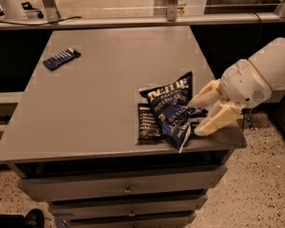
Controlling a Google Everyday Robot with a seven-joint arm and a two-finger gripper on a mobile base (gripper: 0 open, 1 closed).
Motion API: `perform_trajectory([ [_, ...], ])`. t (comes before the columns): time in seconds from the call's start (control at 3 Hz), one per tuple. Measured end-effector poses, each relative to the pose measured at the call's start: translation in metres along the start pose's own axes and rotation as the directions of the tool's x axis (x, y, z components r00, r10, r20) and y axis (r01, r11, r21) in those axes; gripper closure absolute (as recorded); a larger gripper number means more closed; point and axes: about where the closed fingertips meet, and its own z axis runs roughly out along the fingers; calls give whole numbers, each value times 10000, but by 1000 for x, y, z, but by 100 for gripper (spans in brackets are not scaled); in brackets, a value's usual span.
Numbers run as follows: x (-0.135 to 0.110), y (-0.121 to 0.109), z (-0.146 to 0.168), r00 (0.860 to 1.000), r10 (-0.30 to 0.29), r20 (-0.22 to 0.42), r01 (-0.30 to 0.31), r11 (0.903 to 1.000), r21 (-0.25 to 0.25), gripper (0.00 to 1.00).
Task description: Move blue chip bag near rxbar chocolate
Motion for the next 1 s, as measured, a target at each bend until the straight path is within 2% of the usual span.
perform_trajectory([
  [0.33, 0, -3, -4, 9996, -270, -97, 271, 9996, 27, 0],
  [0.67, 1, -18, -22, 9980, -508, -373, 529, 9969, 580, 0],
  [1.0, 13, -44, -63, 9973, -596, -434, 662, 9828, 1726, 0],
])
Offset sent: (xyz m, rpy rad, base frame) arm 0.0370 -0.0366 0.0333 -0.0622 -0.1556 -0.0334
